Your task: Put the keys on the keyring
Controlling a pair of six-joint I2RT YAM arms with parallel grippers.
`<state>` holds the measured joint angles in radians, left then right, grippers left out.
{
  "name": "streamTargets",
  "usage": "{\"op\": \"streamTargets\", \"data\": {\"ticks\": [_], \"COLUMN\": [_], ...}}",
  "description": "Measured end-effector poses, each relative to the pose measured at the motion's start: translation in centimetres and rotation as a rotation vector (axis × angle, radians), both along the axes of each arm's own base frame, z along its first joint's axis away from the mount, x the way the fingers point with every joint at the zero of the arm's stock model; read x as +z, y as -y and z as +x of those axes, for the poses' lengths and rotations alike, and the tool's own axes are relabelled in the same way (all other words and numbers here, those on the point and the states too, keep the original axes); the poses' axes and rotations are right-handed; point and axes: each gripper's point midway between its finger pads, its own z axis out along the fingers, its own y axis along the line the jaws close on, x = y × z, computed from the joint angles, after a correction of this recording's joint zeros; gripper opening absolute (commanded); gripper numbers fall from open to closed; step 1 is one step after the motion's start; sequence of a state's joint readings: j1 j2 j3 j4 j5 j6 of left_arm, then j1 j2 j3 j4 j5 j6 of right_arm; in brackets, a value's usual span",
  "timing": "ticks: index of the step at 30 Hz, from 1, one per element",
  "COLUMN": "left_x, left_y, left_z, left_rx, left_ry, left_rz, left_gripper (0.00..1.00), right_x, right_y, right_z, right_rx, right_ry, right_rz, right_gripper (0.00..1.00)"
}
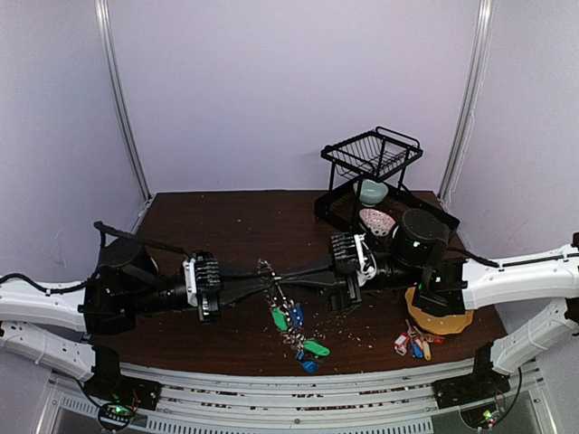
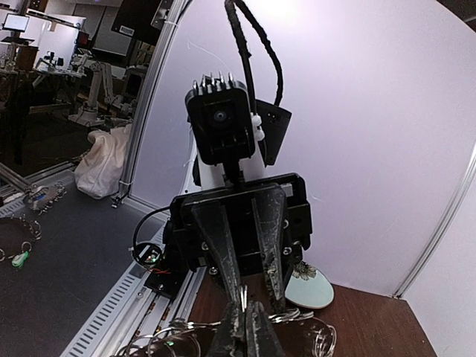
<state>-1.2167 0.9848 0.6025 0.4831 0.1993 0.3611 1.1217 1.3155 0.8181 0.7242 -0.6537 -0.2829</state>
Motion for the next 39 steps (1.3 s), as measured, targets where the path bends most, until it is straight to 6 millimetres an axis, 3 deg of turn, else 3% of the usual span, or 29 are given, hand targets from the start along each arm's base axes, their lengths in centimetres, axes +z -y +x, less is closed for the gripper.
{"op": "streamTargets", "data": {"ticks": [12,20,31,39], "left_x": [0.6,0.7,-0.5,0.4], "left_y": [-0.1,-0.2,-0.2,-0.8], "left_z": [-0.1,-0.3,-0.7,-1.3], "left_rx": [-0.008,-0.021,-0.047,-0.077], "left_ry": [-0.024,-0.019,0.012,0.025], "left_rz": [-0.039,-0.051,0.003,-0.024], "left_gripper": [0.06,0.14,0.14,0.12], "right_x": [0.5,0.6,0.5,0.6], "right_y": [-0.9,-1.0,-1.1,-1.1], "right_z": [-0.4,-0.2,0.0,0.3], "right_rx": [0.010,-0.016,-0.036,-0.053], "right_ry": [-0.012,-0.011,-0.005,-0.005], "right_rz": [0.049,0.061,0.057,0.060], "right_gripper": [0.00,0.00,0.00,0.00]}}
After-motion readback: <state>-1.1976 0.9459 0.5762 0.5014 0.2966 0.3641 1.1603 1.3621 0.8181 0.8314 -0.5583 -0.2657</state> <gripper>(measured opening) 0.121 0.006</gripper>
